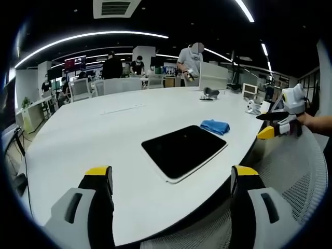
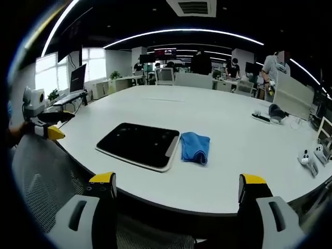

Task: Wipe the mirror surface with the cleaning cloth until all visible marks leave the cleaned area.

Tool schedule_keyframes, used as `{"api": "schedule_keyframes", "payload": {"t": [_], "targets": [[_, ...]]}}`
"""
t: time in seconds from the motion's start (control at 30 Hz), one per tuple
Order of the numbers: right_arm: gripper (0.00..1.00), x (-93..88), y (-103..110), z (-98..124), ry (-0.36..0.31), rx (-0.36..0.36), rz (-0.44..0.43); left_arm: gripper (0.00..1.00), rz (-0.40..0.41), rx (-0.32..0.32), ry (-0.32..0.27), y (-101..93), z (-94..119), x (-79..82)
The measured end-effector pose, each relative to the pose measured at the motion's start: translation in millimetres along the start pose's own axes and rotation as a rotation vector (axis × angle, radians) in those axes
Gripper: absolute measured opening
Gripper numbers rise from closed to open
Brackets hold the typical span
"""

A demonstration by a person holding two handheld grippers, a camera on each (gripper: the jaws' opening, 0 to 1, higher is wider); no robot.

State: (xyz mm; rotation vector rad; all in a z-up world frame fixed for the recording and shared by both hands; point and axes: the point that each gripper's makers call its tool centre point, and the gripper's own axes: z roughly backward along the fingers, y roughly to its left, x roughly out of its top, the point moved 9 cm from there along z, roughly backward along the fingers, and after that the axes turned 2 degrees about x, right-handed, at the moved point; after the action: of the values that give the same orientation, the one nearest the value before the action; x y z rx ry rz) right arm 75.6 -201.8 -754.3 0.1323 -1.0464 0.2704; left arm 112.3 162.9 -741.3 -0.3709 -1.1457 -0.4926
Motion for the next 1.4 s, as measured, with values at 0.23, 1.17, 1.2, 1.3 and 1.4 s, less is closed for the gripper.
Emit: {"api": "schedule_keyframes", "payload": {"t": [0.23,1.17,1.2,1.3,1.4], "targets": [[0.97,-1.2,0.2,0.0,0.012,0.000,-0.005,0.92,0.004,-0.006,-0.005,-0.1,0.0,0.1],[0.87,1.6,-2.5,3.8,-0.033,0.035,-0.112,0.93,0.028,0.021,-0.018,1.0,0.8,1.0],[0.86,1.5,-3.4,4.2,-0.026,0.035,-0.114,0.92,0.027,0.019,-0.015,0.9,0.7,0.8],[0.80,3.7,-5.4,5.8,-0.024,0.047,-0.121,0.92,0.026,0.014,-0.012,0.5,0.5,0.6],[0.74,5.1,-6.2,4.6,-0.015,0.054,-0.093,0.92,0.023,0.014,-0.011,0.7,0.3,0.6]]}}
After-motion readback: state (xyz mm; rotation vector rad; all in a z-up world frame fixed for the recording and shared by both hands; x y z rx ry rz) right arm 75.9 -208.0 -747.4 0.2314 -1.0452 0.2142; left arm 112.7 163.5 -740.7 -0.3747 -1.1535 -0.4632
